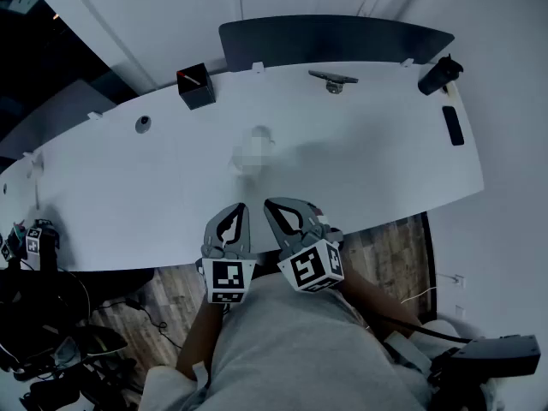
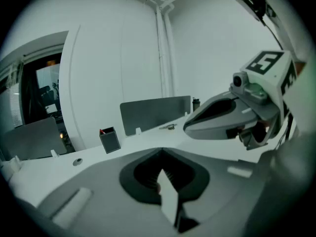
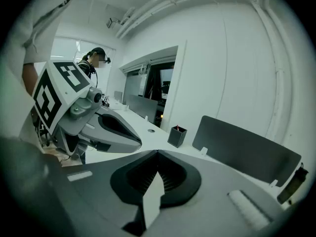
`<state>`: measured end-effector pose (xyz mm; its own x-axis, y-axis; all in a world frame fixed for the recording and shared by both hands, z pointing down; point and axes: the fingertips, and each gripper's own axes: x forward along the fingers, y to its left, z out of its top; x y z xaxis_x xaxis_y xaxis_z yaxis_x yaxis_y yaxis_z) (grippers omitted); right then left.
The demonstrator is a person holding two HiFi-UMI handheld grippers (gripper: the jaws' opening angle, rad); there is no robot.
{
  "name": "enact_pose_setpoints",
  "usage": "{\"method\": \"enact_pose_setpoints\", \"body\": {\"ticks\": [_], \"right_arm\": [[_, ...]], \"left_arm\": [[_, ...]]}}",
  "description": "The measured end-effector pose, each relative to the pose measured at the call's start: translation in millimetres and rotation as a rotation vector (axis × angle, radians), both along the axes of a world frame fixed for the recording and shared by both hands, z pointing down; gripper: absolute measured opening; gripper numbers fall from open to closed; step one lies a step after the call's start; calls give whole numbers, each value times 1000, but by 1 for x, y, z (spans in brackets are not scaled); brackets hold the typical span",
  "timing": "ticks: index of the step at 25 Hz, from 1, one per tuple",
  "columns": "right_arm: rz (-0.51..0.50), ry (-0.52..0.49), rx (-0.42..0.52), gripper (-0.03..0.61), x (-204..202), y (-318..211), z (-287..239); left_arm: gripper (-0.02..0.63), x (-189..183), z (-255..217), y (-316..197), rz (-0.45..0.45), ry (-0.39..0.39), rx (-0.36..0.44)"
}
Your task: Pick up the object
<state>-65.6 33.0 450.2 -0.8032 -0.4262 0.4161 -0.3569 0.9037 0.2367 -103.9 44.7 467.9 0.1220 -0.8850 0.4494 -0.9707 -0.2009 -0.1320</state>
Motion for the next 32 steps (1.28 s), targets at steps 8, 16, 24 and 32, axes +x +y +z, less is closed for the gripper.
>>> {"method": "enact_pose_setpoints", "body": {"ticks": [8,16,24,32], "right_arm": [[-43,-13,-65,2,28,-37,16],[-66,-51,-155,2,29,-59,36],[-38,-61,-203,2,19,-60,48],[52,-49,-269,2,19,-78,54]], "left_arm": [[2,10,17,-35,-53,-30,-88],[2,-9,30,-28,-120,-116,-195],[2,-24,48,-33,-74,-213,-284],[2,-39,68,-66,-9,57,-425]]}}
